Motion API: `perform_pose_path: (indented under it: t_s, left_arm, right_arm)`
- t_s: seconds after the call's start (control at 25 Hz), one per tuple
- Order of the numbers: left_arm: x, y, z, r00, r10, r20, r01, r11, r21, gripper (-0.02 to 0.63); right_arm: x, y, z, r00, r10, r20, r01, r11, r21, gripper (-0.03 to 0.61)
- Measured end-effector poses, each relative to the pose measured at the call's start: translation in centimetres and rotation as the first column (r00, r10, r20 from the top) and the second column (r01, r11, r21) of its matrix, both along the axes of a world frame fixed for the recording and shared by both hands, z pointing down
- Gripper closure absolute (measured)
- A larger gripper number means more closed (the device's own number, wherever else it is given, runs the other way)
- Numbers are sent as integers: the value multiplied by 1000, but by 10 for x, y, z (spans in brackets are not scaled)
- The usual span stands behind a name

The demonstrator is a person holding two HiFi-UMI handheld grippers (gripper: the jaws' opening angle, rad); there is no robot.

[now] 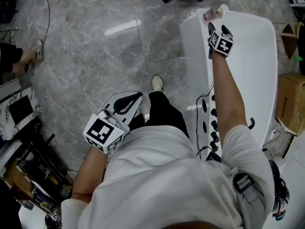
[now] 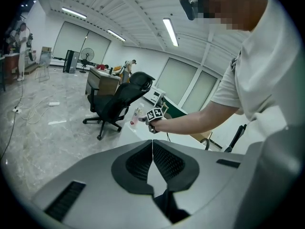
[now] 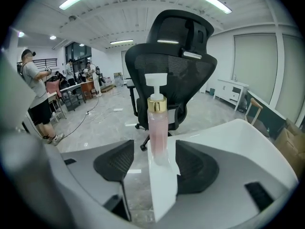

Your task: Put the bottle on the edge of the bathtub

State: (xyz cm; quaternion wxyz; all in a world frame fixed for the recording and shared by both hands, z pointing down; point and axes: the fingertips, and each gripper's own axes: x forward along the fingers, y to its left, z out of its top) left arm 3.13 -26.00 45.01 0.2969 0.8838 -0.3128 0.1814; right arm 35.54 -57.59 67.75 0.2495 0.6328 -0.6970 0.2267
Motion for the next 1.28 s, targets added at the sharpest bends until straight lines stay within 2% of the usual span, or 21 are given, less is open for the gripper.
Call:
perform_pose_path:
  t_s: [0.2, 0.6, 1.0, 1.28]
  left_arm:
    - [-10, 20, -9, 1000, 18, -22, -17, 999, 33, 595]
    - [-39, 85, -23, 999, 33, -41, -28, 994, 102, 595]
    - [-89, 152, -34, 999, 4, -46, 4, 986, 164, 595]
    - [-114, 194, -37, 998, -24, -59, 35, 981, 189, 595]
  right_arm:
    - [-18, 44, -21, 999, -42, -32, 43, 999, 8, 357]
    - [-73, 166, -55, 990, -139, 8, 139, 990, 7, 501]
    - [-165, 305, -109, 957, -281, 74, 280, 960, 23, 568]
    - [-217, 391, -153, 922, -366, 126, 361, 931, 57, 569]
